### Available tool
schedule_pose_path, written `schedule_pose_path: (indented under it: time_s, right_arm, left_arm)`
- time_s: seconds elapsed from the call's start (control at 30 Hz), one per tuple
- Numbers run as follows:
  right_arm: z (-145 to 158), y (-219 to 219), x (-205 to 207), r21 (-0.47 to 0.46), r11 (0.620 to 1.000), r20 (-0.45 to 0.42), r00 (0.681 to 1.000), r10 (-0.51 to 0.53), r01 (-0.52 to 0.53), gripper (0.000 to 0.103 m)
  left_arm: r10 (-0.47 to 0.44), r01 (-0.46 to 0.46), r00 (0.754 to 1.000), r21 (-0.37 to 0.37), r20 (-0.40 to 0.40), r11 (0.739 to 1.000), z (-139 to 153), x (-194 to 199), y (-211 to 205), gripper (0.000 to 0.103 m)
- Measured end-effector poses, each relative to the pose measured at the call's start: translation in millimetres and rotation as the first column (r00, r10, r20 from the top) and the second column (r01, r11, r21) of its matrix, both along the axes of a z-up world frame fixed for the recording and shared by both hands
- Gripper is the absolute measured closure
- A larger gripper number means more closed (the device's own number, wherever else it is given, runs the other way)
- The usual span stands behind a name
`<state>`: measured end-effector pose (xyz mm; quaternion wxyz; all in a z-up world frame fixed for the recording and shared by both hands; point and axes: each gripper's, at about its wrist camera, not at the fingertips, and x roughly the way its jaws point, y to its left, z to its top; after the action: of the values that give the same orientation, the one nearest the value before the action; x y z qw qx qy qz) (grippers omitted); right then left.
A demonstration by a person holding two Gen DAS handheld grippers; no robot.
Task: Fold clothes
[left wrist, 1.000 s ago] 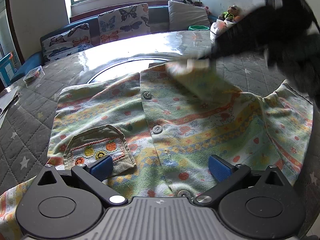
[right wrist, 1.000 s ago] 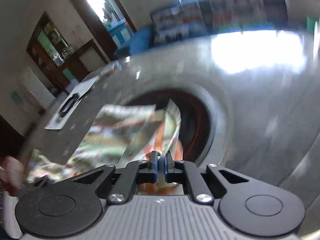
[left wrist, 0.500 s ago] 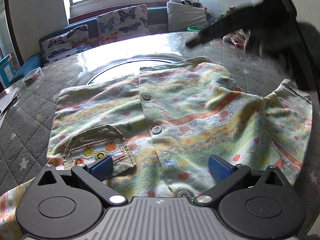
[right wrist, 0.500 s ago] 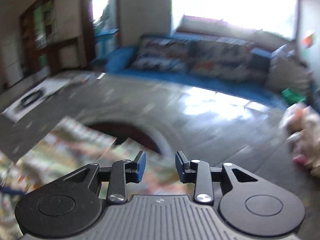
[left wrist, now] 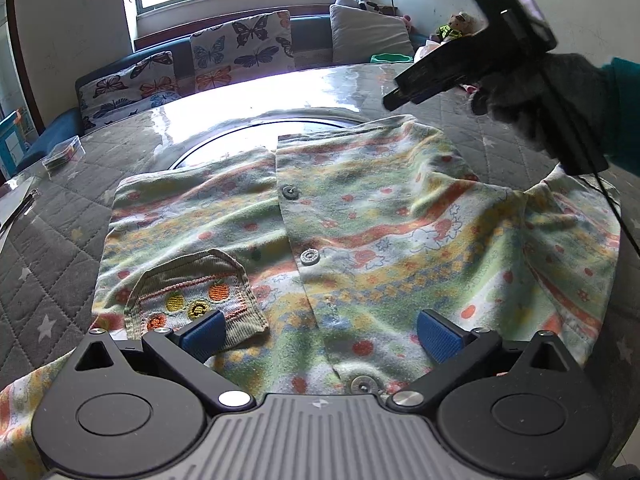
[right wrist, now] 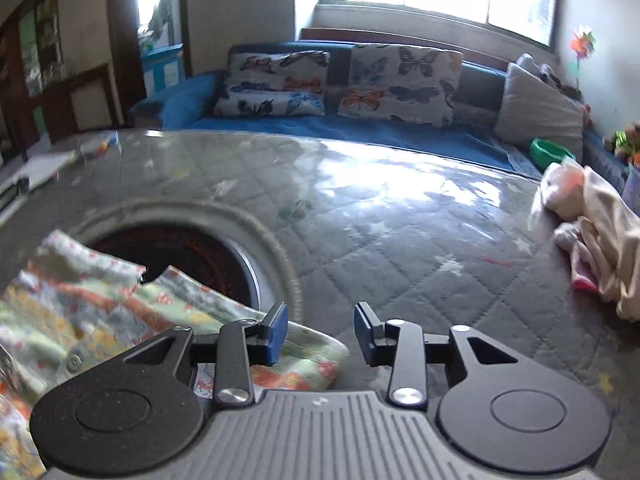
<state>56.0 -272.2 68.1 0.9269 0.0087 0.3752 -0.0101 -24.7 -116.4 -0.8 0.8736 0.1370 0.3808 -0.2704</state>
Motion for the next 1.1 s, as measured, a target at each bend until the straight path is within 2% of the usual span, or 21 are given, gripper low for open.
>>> schedule_pose_path:
  time_s: [0.1,0.2,0.27,0.3,0.37,0.4,0.5,0.53,0.67,0.77,0.83,0.9,0.97,1.0,1.1]
  right_arm:
    - [-0.2,-6.2,-6.3,0.031,1.0,-0.039,0.999,0.001,0.0,0.065]
    - [-6.8,-12.8,-7.7,0.077,0.997,-0.088,0.996,-0.003,0.01,0.067]
    - [-13.2,-13.5,-5.9,0.072,0.997,-0.107,0.994,-0.002,0.01,0.081]
    - [-14.0,-11.1,-5.0,0.068,0.998,-0.095,0.995,0.008,-0.002,0.094]
    - [-12.9,-5.2,-3.9,0.013,1.0,-0.064,0.998,0.01,-0.009,0.098]
    - [-12.0,-2.9,-3.5,-0.012,1.0,-0.055,0.998,0.009,-0.009,0.097]
    - [-7.2,-5.2,-8.5,-0.025,1.0,-0.047,0.999,-0.011,0.01,0.082]
    - [-3.4,-6.3,-14.9,-0.027,1.0,-0.031,0.999,-0.007,0.007,0.082]
    - [8.6,-2.0,-57.3,0.079,0.989,-0.034,0.991,0.13,-0.127,0.082]
    - [8.5,15.9,-96.8,0.081,0.964,-0.048,0.965,0.256,-0.252,0.081]
    - [3.5,24.4,-117.7,0.076,0.954,-0.064,0.953,0.295,-0.29,0.08]
    - [-3.0,24.2,-133.4,0.065,0.956,-0.071,0.954,0.29,-0.286,0.079]
    - [-6.8,14.8,-147.0,0.069,0.965,-0.063,0.964,0.257,-0.253,0.072]
    - [-6.6,8.1,-153.4,0.079,0.97,-0.053,0.97,0.236,-0.231,0.065]
    - [0.3,-14.3,-169.6,0.134,0.976,-0.011,0.985,0.175,-0.172,0.061]
  left_arm:
    - [-0.016,0.016,1.0,-0.006,-0.014,1.0,2.6,-1.4,-4.4,0.0]
    - [-0.079,0.078,0.997,-0.045,-0.009,0.996,9.9,-8.7,-15.6,0.0]
    - [-0.126,0.125,0.992,-0.071,-0.004,0.99,14.2,-14.9,-26.8,0.001]
    - [-0.147,0.146,0.989,-0.08,-0.007,0.986,14.7,-17.2,-33.5,0.001]
    - [-0.195,0.192,0.981,-0.099,-0.021,0.976,13.4,-21.5,-45.1,0.003]
    - [-0.218,0.214,0.975,-0.108,-0.028,0.971,12.5,-23.9,-50.7,0.003]
    - [-0.274,0.267,0.961,-0.13,-0.04,0.955,7.8,-33.8,-63.8,0.003]
    - [-0.29,0.281,0.956,-0.139,-0.046,0.95,6.3,-37.4,-66.1,0.003]
    - [-0.349,0.333,0.935,-0.173,-0.067,0.927,0.4,-51.6,-75.4,0.003]
    - [-0.361,0.344,0.93,-0.19,-0.064,0.92,-1.2,-58.7,-79.6,0.003]
    - [-0.365,0.346,0.929,-0.197,-0.068,0.917,-0.5,-61.7,-81.5,0.002]
    - [-0.368,0.347,0.927,-0.205,-0.071,0.915,0.3,-64.7,-83.0,0.002]
    - [-0.366,0.344,0.927,-0.213,-0.075,0.915,2.8,-66.7,-79.8,0.002]
    - [-0.363,0.341,0.929,-0.217,-0.071,0.915,5.1,-67.9,-76.5,0.002]
    - [-0.338,0.317,0.94,-0.226,-0.056,0.921,12.4,-70.1,-65.6,0.002]
